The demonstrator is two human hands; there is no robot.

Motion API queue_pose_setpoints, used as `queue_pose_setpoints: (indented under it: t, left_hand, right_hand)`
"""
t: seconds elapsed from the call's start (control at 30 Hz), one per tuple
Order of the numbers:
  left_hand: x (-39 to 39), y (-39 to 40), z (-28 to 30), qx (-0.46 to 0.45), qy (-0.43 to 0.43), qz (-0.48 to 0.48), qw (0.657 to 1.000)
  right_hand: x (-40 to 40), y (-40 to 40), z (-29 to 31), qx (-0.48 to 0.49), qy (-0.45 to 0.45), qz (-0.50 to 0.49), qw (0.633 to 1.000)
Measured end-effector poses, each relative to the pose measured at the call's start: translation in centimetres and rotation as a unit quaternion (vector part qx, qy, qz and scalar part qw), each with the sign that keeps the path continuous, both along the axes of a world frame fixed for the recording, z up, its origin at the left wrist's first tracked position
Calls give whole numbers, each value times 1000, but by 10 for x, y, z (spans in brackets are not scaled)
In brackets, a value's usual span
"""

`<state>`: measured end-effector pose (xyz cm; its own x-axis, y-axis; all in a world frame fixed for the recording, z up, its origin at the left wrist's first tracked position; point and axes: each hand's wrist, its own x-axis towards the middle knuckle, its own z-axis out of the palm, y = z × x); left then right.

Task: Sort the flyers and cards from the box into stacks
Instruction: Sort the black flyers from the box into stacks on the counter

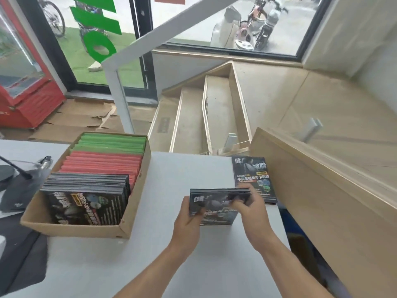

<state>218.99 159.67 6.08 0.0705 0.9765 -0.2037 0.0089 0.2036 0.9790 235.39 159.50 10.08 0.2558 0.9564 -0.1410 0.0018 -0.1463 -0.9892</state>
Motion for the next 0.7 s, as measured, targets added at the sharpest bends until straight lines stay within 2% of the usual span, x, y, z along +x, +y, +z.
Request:
queue_pose_setpoints:
  t: [0.17,0.33,0.5,0.7]
  left_hand:
    - [-2,1,10,67,19,50,996]
    - [0,-1,11,67,14,66,995]
    - [-10,5,15,90,2,57,994]
    - [-5,9,17,65,8,50,997]
  right_hand:
    - [-4,-3,-6,-4,62,18,998]
    - [-12,3,-9,-15,126,-33,991]
    - [-13,6,-8,8,102,-38,994]
    - [-15,6,-8,18,91,-41,995]
